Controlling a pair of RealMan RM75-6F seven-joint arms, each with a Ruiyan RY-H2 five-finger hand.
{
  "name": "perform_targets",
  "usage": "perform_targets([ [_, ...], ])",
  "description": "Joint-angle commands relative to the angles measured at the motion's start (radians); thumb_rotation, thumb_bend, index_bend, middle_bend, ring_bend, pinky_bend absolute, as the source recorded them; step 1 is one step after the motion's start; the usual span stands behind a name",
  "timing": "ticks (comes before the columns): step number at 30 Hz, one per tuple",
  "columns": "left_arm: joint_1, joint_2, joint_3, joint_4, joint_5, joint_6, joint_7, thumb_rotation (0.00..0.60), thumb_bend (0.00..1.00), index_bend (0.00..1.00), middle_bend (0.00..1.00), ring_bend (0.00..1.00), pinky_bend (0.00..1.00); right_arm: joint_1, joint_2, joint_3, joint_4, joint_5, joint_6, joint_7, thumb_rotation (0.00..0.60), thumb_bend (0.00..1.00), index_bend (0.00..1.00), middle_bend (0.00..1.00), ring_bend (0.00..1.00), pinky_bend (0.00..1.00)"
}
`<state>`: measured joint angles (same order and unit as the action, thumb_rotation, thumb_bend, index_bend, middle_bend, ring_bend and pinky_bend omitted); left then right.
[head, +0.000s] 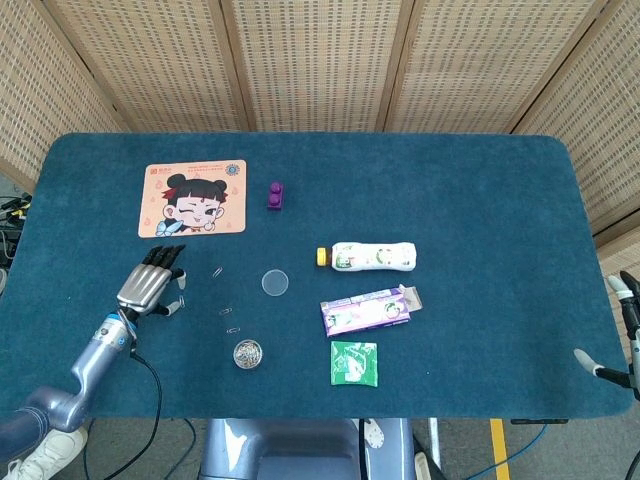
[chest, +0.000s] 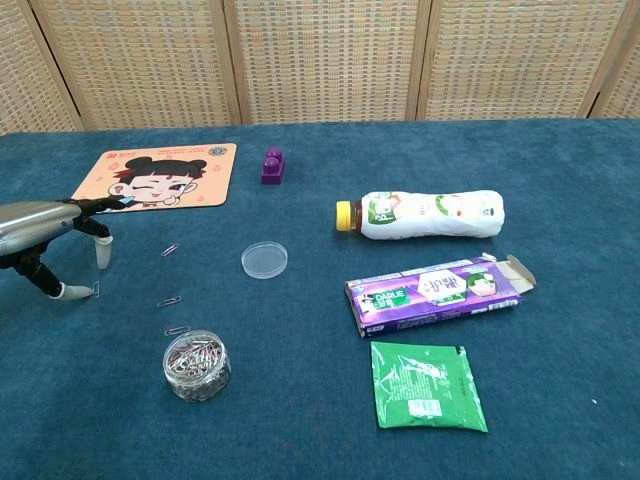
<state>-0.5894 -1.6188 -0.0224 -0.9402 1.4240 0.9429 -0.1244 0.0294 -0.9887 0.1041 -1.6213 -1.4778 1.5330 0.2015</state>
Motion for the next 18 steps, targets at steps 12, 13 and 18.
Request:
perform_targets([
  [12,-0.029,-0.007,-0.041,-0.114,-0.025,-0.006,0.093,0.6,0.26,0.51,0.0,0.0,0.0,-0.001,0.007,0.002,0.009,0.004,-0.001,0.028,0.6,0.0,0.0,0.0,0.0,0.0],
  [13,-0.027,0.003,-0.04,-0.128,-0.025,-0.002,0.097,0.6,0.26,0.51,0.0,0.0,0.0,-0.001,0.007,0.003,0.01,0.005,-0.002,0.03,0.6,0.0,0.0,0.0,0.0,0.0],
  [18,-0.011,0.06,-0.041,-0.197,-0.059,-0.011,0.139,0.6,0.26,0.51,0.0,0.0,0.0,0.0,0.007,0.002,0.01,0.002,-0.002,0.03,0.6,0.0,0.0,0.0,0.0,0.0],
])
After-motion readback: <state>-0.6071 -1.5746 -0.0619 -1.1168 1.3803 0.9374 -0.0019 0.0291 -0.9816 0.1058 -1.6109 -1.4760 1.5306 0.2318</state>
